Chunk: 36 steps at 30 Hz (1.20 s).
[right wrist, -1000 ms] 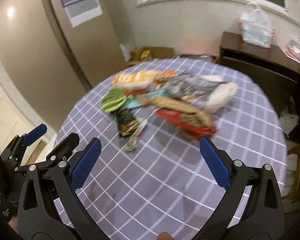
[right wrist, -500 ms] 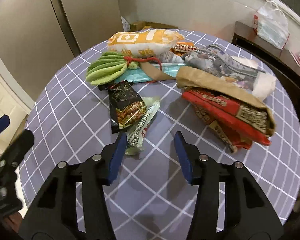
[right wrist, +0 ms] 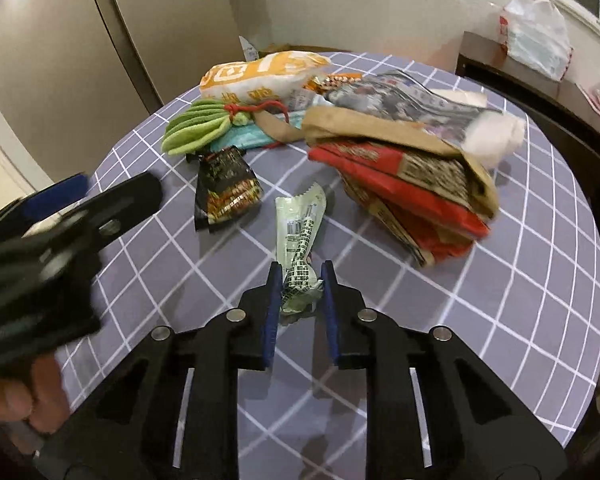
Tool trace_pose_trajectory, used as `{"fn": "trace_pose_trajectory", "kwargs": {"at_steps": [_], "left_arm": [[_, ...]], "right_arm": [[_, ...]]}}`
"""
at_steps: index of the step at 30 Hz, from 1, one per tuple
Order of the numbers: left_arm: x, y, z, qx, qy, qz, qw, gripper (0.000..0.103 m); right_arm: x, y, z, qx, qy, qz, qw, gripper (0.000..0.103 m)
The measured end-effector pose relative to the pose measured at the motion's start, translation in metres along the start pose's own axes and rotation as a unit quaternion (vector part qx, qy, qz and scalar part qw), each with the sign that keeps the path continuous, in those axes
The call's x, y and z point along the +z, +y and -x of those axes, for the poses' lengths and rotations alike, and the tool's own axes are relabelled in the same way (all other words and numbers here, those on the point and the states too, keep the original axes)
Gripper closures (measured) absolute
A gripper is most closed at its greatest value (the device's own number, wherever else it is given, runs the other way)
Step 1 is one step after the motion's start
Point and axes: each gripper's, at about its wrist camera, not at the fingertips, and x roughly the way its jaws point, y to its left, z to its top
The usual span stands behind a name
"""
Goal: Collect trash
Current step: 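Grasp the dark snack wrapper with the left tool while the right tool grasps the pale green wrapper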
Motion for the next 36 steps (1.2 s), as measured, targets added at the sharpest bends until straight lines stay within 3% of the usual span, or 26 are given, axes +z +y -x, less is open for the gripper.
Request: {"fn": "trace_pose_trajectory", "kwargs": {"at_steps": [4, 6, 8, 9, 10, 12, 13, 16, 19, 24, 26, 27, 28, 32, 33, 34, 35, 36], "left_arm": [[0.009, -0.012, -0.02, -0.009, 0.012, -0.001, 0.9999, 0.008], [0.013, -0.015, -0.034, -0.011, 0.025, 0.005, 0.9996, 0.009], [0.015, -0.015, -0.048, -0.028, 0.043, 0.02, 0.9985, 0.028], [0.015, -0.014, -0.053, -0.035, 0.055, 0.025, 0.9976, 0.045], [0.014, -0.014, -0.058, -0.044, 0.063, 0.029, 0.9966, 0.053], [0.012, -0.016, -0.063, -0.051, 0.068, 0.031, 0.9959, 0.063], [0.01, -0.018, -0.063, -0.051, 0.067, 0.025, 0.9961, 0.069], [0.006, -0.02, -0.058, -0.058, 0.061, 0.017, 0.9963, 0.087], [0.004, -0.018, -0.052, -0.06, 0.06, 0.015, 0.9963, 0.099], [-0.008, -0.021, -0.038, -0.058, 0.059, -0.011, 0.9965, 0.096], [-0.009, -0.026, -0.037, -0.042, 0.058, -0.018, 0.9973, 0.066], [-0.008, -0.025, -0.037, -0.036, 0.053, -0.015, 0.9978, 0.034], [-0.007, -0.026, -0.036, -0.03, 0.045, -0.011, 0.9985, 0.025], [-0.003, -0.039, -0.043, -0.03, 0.045, -0.028, 0.9981, 0.025], [-0.005, -0.043, -0.049, -0.028, 0.053, -0.037, 0.9975, 0.03], [-0.007, -0.043, -0.054, -0.029, 0.063, -0.042, 0.9967, 0.046], [-0.01, -0.049, -0.052, -0.014, 0.047, -0.063, 0.9968, 0.061], [-0.011, -0.052, -0.05, -0.013, 0.046, -0.072, 0.9963, 0.067]], "right_arm": [[-0.001, -0.009, 0.002, 0.0, -0.004, 0.002, 1.0, 0.08], [0.001, -0.009, 0.004, -0.001, -0.008, 0.005, 1.0, 0.074], [0.003, -0.009, 0.003, -0.001, -0.012, 0.01, 1.0, 0.054], [0.004, -0.008, 0.003, 0.001, -0.016, 0.012, 1.0, 0.054], [0.005, -0.007, 0.002, 0.003, -0.021, 0.014, 1.0, 0.054], [0.006, -0.006, -0.003, 0.006, -0.018, 0.013, 1.0, 0.056], [0.006, -0.005, -0.004, 0.008, -0.017, 0.014, 1.0, 0.073], [0.005, -0.001, -0.007, -0.002, -0.017, 0.029, 0.999, 0.086], [0.0, -0.007, 0.0, -0.002, -0.017, 0.023, 1.0, 0.088], [-0.015, -0.026, 0.019, -0.001, -0.019, 0.002, 1.0, 0.088], [-0.018, -0.034, 0.025, -0.003, -0.021, -0.007, 1.0, 0.088], [-0.02, -0.037, 0.028, -0.003, -0.023, -0.013, 1.0, 0.088], [-0.021, -0.041, 0.03, -0.005, -0.024, -0.017, 1.0, 0.088], [-0.025, -0.054, 0.037, -0.006, -0.025, -0.033, 0.999, 0.088], [-0.026, -0.056, 0.039, -0.004, -0.026, -0.038, 0.999, 0.088], [-0.026, -0.058, 0.04, -0.002, -0.029, -0.043, 0.999, 0.088], [-0.027, -0.061, 0.043, 0.0, -0.032, -0.048, 0.998, 0.088], [-0.028, -0.063, 0.045, 0.0, -0.034, -0.05, 0.998, 0.088]]}}
